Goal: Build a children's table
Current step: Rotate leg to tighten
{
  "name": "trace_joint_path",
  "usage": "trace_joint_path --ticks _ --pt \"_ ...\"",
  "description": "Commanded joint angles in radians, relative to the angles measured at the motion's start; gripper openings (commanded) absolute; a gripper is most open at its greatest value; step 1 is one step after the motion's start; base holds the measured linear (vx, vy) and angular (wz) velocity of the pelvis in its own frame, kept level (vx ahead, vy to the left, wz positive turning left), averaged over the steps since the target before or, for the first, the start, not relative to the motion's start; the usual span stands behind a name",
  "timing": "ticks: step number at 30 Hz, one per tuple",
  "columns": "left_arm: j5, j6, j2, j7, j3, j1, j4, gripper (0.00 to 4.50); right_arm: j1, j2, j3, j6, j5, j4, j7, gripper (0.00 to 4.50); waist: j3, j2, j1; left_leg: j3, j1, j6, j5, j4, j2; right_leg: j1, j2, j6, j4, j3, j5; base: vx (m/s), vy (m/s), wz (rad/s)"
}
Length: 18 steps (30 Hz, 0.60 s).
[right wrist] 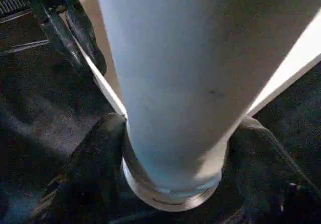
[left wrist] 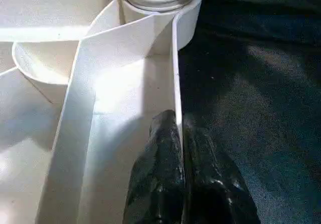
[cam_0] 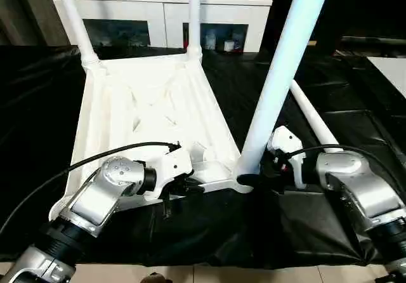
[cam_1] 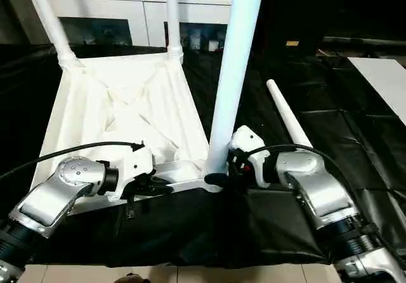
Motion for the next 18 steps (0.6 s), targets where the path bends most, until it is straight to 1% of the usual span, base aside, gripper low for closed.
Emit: trace_joint_path --ticks 1,4,7,8,9,10,11,12,13,14,15,16,17,18 --pt "-0.013 -0.036 -0.002 -0.028 0.015 -0.029 -0.032 0.00 0.000 -0.002 -0.005 -0.014 -0.004 0.000 0.016 2.78 -0.065 -0.006 -0.005 -0.012 0.017 0.061 -0.112 -0.065 0.051 0.057 -0.059 -0.243 -0.064 0.060 -0.009 0.000 0.000 0.00" --pt "-0.013 -0.034 0.001 -0.031 0.014 -0.024 -0.036 0.00 0.007 0.004 -0.001 -0.019 -0.011 0.005 0.014 2.69 -0.066 -0.006 -0.004 -0.012 0.018 0.065 -0.103 -0.064 0.051 0.057 -0.058 -0.246 -0.062 0.060 0.004 0.000 0.000 0.00" --pt "-0.010 0.003 -0.012 0.002 0.022 -0.016 -0.041 0.00 -0.010 0.076 -0.029 0.014 -0.043 0.075 -0.131 2.68 -0.066 -0.004 -0.007 -0.011 0.016 0.061 -0.105 -0.064 0.049 0.057 -0.059 -0.248 -0.063 0.059 -0.003 0.000 0.000 0.00" --pt "-0.003 0.019 -0.023 0.028 0.025 -0.016 -0.040 0.00 -0.017 0.103 -0.042 0.017 -0.052 0.100 -0.186 2.67 -0.064 -0.004 -0.012 -0.011 0.015 0.051 -0.110 -0.066 0.050 0.056 -0.059 -0.248 -0.062 0.059 -0.016 0.000 0.000 0.00" --pt "-0.001 0.059 -0.051 0.073 0.033 -0.018 -0.037 0.00 -0.028 0.147 -0.060 0.032 -0.058 0.132 -0.263 2.67 -0.064 -0.002 -0.018 -0.013 0.016 0.034 -0.129 -0.068 0.049 0.057 -0.058 -0.244 -0.066 0.057 -0.046 0.000 0.000 0.00" --pt "0.000 0.087 -0.070 0.105 0.040 -0.020 -0.034 0.00 -0.034 0.176 -0.072 0.043 -0.062 0.153 -0.313 2.67 -0.063 -0.003 -0.025 -0.014 0.017 0.018 -0.149 -0.071 0.048 0.056 -0.057 -0.239 -0.071 0.056 -0.080 0.000 0.000 0.00" --pt "0.009 0.127 -0.111 0.167 0.049 -0.025 -0.025 0.00 -0.045 0.229 -0.096 0.060 -0.066 0.184 -0.408 2.67 -0.062 -0.003 -0.030 -0.014 0.017 0.010 -0.162 -0.072 0.049 0.056 -0.057 -0.236 -0.072 0.057 -0.094 0.000 0.000 0.00" --pt "0.019 0.171 -0.161 0.243 0.064 -0.031 -0.014 0.00 -0.058 0.284 -0.121 0.086 -0.071 0.217 -0.509 2.67 -0.058 -0.002 -0.043 -0.014 0.015 -0.006 -0.183 -0.076 0.050 0.053 -0.057 -0.235 -0.075 0.059 -0.125 0.000 0.000 0.00" --pt "0.020 0.179 -0.172 0.259 0.067 -0.033 -0.010 0.00 -0.061 0.294 -0.125 0.089 -0.073 0.224 -0.529 2.67 -0.057 -0.003 -0.044 -0.016 0.017 -0.017 -0.197 -0.077 0.049 0.053 -0.058 -0.226 -0.080 0.057 -0.157 0.000 0.000 0.00" --pt "0.025 0.218 -0.227 0.337 0.087 -0.043 0.010 0.00 -0.075 0.341 -0.143 0.102 -0.084 0.258 -0.619 2.67 -0.061 -0.004 -0.052 -0.017 0.018 -0.028 -0.213 -0.075 0.047 0.056 -0.059 -0.213 -0.081 0.057 -0.189 0.000 0.000 0.00" --pt "0.036 0.253 -0.299 0.438 0.111 -0.058 0.044 0.00 -0.092 0.398 -0.164 0.115 -0.091 0.300 -0.725 2.67 -0.058 -0.006 -0.055 -0.015 0.018 -0.027 -0.223 -0.075 0.044 0.050 -0.058 -0.201 -0.089 0.058 -0.217 0.000 0.000 0.00" --pt "0.036 0.253 -0.299 0.438 0.111 -0.058 0.044 0.00 -0.092 0.398 -0.164 0.115 -0.091 0.300 -0.725 2.67 -0.057 -0.004 -0.055 -0.013 0.020 -0.027 -0.228 -0.073 0.043 0.046 -0.058 -0.200 -0.091 0.060 -0.227 0.000 0.000 0.00" --pt "0.056 0.262 -0.378 0.557 0.133 -0.085 0.101 0.00 -0.116 0.469 -0.185 0.102 -0.096 0.361 -0.832 2.67 -0.058 -0.007 -0.056 -0.014 0.018 -0.027 -0.230 -0.073 0.042 0.047 -0.059 -0.189 -0.094 0.060 -0.250 0.000 0.000 0.00" --pt "0.071 0.263 -0.421 0.618 0.145 -0.101 0.132 0.00 -0.132 0.509 -0.199 0.089 -0.098 0.398 -0.887 2.67 -0.057 -0.008 -0.056 -0.013 0.021 -0.029 -0.234 -0.073 0.042 0.043 -0.058 -0.177 -0.099 0.060 -0.268 0.000 0.000 0.00"
